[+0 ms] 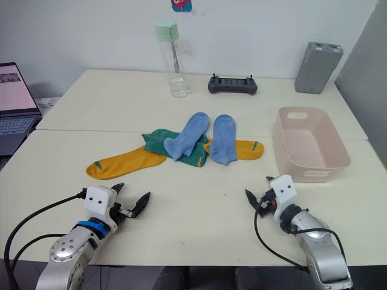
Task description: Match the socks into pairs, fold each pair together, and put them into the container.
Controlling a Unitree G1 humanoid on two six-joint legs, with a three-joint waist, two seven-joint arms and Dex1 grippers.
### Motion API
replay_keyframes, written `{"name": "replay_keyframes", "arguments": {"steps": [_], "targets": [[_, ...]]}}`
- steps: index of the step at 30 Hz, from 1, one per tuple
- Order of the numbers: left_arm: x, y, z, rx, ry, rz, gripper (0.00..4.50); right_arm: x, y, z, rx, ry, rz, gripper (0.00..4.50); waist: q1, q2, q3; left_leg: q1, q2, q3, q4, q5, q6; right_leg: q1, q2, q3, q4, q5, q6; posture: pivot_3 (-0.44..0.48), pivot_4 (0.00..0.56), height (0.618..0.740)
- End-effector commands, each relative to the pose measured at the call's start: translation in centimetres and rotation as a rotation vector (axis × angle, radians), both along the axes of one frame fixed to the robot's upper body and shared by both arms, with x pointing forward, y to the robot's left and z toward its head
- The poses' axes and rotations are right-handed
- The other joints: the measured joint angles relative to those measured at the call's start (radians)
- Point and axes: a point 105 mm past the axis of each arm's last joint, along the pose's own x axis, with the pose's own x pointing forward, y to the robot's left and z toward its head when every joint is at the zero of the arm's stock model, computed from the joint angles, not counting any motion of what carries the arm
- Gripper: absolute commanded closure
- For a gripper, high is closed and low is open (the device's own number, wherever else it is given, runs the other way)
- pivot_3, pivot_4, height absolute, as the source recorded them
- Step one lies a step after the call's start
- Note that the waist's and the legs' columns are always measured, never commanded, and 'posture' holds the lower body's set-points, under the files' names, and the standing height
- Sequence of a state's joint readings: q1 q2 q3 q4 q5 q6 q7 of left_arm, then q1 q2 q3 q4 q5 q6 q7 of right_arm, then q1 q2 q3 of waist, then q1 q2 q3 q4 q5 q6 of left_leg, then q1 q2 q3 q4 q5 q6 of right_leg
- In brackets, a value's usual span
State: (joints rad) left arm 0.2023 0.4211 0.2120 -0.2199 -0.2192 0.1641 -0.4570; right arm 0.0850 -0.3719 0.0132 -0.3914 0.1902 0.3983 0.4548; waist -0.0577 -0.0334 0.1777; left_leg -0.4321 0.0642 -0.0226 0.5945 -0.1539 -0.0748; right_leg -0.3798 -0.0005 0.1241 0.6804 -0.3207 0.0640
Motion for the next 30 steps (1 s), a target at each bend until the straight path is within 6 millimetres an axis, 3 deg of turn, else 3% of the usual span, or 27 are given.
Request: {"name": "replay_keyframes", "arguments": {"steps": [1, 16, 25, 30], "targets": [[-0.3, 0.3, 0.2, 0.019, 0.006, -0.003, 0.0, 0.2, -0.2, 1.4, 0.004, -0.057, 0.004, 0.05, 0.0, 0.0, 0.0, 0.0, 0.0, 0.0, 0.0, 0.0, 0.0, 0.0, 0.0, 0.0, 0.0, 0.0, 0.0, 0.0, 0.15, 0.74], [-0.3, 0.2, 0.4, 0.036, -0.013, 0.001, 0.0, 0.0, -0.2, 1.3, 0.001, -0.056, -0.005, 0.05, 0.0, 0.0, 0.0, 0.0, 0.0, 0.0, 0.0, 0.0, 0.0, 0.0, 0.0, 0.0, 0.0, 0.0, 0.0, 0.0, 0.15, 0.74], [-1.6, 0.5, 0.3, 0.005, -0.023, 0.06, 0.0, -0.1, -0.5, 1.2, 0.007, -0.053, -0.018, 0.05, 0.0, 0.0, 0.0, 0.0, 0.0, 0.0, 0.0, 0.0, 0.0, 0.0, 0.0, 0.0, 0.0, 0.0, 0.0, 0.0, 0.15, 0.74], [-3.1, 1.7, -0.2, -0.033, -0.001, 0.131, 0.0, -0.5, -0.1, 1.0, -0.015, -0.051, 0.033, 0.05, -0.001, -0.001, 0.0, 0.0, 0.0, 0.0, 0.0, 0.0, 0.0, 0.0, 0.0, 0.0, 0.0, 0.0, 0.0, 0.0, 0.15, 0.74]]}}
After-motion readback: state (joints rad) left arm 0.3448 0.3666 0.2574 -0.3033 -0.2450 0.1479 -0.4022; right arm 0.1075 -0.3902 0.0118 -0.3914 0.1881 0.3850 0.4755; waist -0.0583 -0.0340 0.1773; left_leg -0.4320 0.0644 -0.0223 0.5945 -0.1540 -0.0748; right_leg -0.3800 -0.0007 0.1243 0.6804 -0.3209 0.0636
